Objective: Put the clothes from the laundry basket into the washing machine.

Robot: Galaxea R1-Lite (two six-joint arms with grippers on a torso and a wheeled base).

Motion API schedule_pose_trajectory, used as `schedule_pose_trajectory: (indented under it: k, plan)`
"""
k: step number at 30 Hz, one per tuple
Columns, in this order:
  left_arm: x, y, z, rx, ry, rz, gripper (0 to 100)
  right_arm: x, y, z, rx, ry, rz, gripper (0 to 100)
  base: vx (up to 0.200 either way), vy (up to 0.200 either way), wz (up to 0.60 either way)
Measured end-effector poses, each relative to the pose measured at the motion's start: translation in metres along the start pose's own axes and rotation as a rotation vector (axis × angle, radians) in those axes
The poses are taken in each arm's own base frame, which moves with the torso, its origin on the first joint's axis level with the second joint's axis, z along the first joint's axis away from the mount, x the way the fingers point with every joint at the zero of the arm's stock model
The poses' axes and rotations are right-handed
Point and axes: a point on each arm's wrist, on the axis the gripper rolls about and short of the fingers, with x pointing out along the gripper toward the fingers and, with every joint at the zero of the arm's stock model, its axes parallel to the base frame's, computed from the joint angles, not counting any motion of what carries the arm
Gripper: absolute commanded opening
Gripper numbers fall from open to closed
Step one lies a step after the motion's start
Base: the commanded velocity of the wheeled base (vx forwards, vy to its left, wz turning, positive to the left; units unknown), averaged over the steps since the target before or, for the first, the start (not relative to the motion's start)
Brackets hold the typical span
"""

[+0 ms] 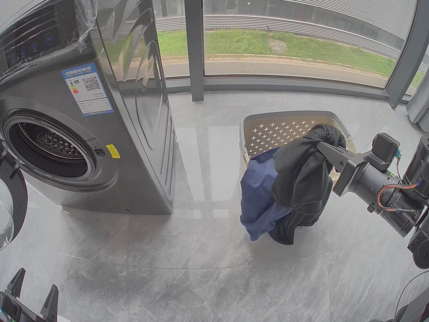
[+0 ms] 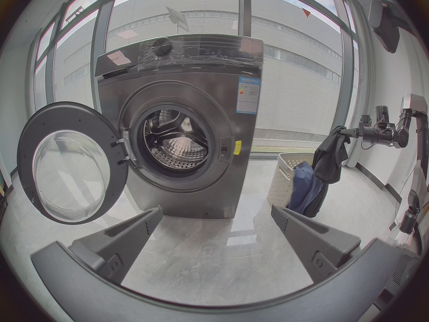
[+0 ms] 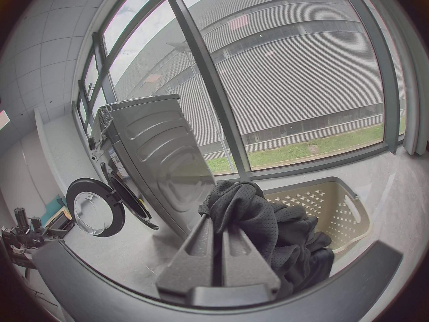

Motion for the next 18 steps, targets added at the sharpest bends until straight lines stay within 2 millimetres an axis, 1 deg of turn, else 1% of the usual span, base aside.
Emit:
schedule_pose_trajectory:
  k: [6, 18]
  plan:
    - [0.0, 0.0, 0.0, 0.001, 0.0, 0.0, 100, 0.0002, 0.0003, 0.0003, 0.001, 0.0, 0.0, 0, 0.0, 0.0, 0.0]
    - [0.0, 0.0, -0.0001, 0.001, 0.001, 0.0, 100, -0.0001, 0.0006, -0.0004, 0.002, 0.001, 0.002, 0, -0.2, 0.0, 0.0]
